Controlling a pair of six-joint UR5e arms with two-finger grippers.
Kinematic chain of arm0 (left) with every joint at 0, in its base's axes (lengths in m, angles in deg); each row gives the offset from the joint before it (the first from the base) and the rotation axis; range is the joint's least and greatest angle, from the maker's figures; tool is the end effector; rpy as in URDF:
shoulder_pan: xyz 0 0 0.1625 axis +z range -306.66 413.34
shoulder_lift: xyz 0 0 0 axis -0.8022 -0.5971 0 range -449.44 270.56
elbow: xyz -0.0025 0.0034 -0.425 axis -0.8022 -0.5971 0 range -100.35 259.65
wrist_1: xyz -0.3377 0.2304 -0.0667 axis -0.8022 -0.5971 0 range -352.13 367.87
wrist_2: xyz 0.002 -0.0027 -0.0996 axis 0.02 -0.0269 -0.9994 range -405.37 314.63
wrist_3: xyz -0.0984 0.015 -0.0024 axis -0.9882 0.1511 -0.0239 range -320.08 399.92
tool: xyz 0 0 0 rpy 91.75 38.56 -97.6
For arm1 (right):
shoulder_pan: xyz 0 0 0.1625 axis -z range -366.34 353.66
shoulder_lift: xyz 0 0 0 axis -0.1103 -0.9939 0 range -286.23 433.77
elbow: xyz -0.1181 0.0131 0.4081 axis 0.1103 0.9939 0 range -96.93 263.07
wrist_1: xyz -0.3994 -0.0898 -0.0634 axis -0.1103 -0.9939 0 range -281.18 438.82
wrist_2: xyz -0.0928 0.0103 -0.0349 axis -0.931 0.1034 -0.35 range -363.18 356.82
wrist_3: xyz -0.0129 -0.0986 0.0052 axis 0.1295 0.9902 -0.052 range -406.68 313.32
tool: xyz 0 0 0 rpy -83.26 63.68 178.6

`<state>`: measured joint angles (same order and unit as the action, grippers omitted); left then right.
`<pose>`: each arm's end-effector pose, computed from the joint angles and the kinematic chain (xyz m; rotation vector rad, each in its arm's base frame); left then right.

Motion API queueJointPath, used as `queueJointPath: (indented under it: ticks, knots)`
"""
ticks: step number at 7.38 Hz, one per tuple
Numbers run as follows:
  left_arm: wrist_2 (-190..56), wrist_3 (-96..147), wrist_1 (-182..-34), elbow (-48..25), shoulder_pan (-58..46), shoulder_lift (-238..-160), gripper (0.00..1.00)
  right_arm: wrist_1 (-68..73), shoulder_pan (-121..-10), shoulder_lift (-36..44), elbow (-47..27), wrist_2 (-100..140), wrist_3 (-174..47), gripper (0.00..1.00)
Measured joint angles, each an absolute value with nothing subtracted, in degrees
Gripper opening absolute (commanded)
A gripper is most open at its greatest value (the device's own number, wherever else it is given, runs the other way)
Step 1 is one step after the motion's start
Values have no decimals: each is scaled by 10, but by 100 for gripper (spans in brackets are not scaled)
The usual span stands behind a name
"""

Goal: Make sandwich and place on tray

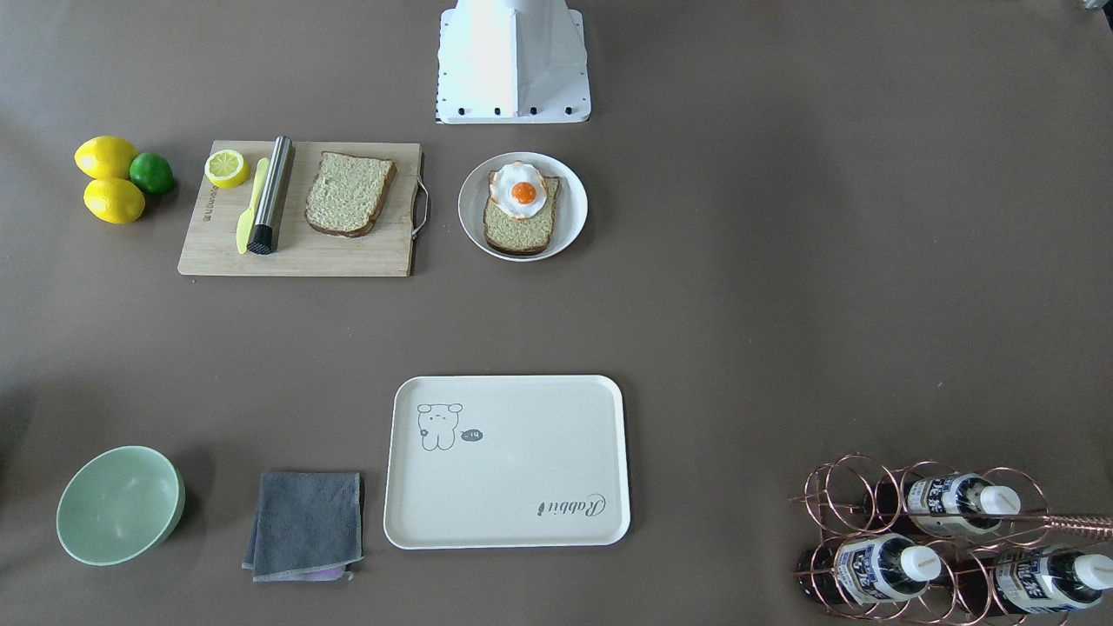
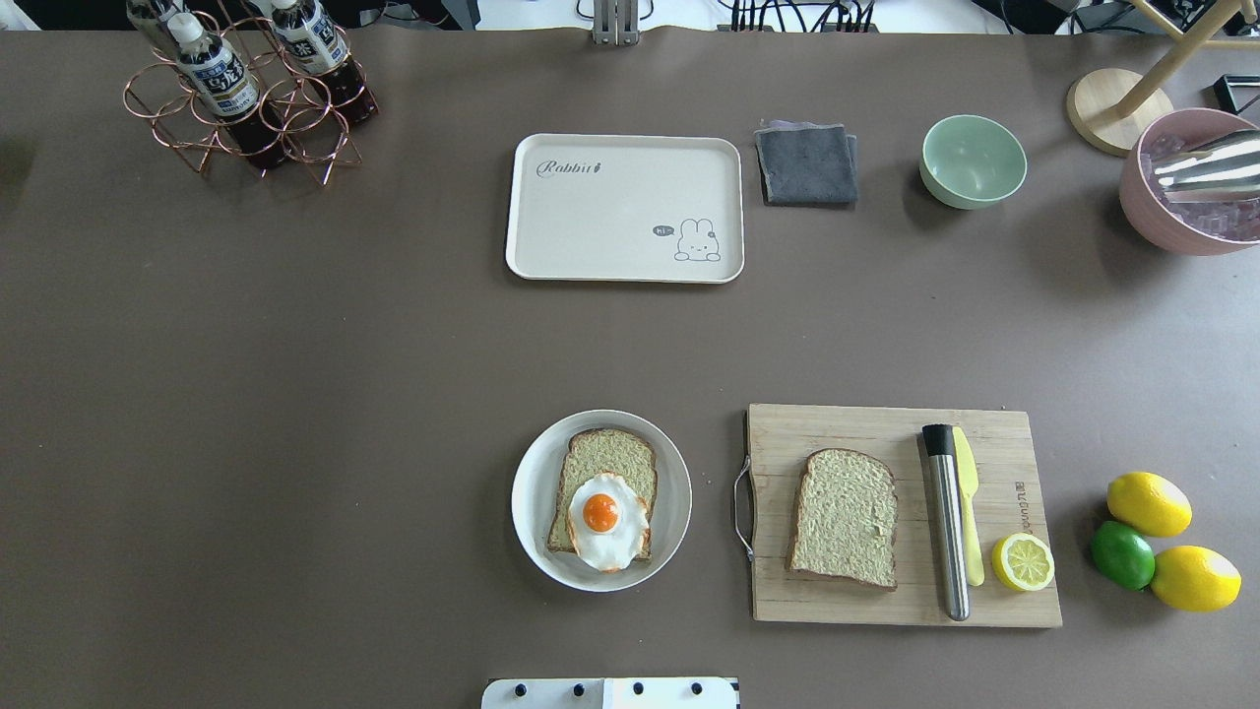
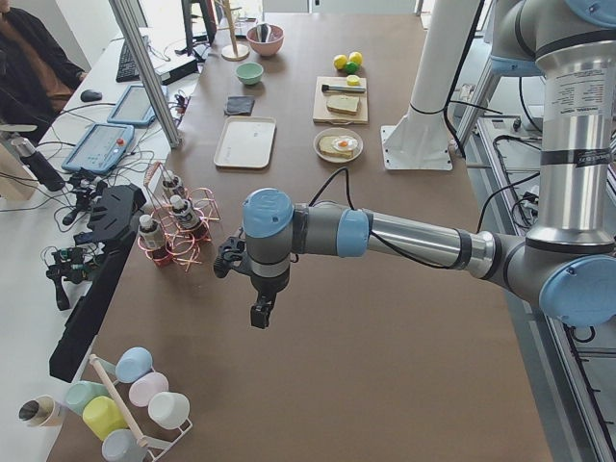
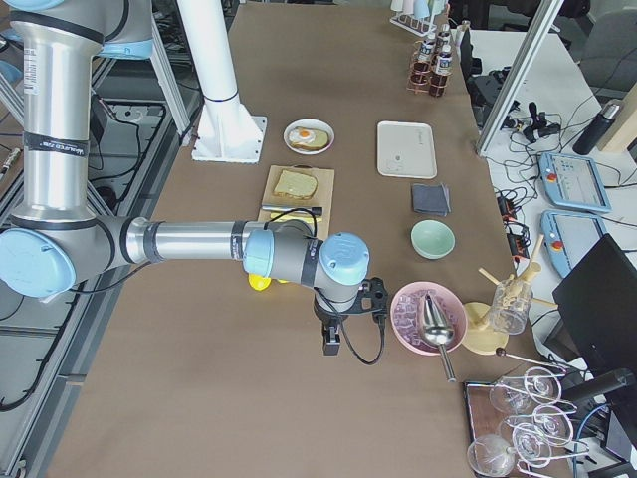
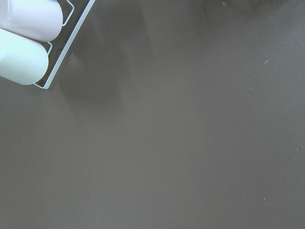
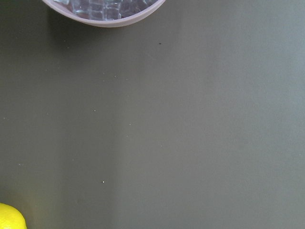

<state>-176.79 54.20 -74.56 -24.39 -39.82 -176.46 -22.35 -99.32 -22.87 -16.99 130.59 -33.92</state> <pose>-0.0930 -0.4625 0.5802 0.1674 0.7068 0.2074 0.0868 -0.4275 0.6459 -0.0229 -0.7736 -0.1104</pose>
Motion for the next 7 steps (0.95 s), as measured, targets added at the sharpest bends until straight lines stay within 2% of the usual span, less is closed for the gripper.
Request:
queueJointPath:
  ticks: [7]
  knots:
    - [-1771,543,-746,-222,-397,-1761,98,-223,-993,-223,-180,1307,-341,100]
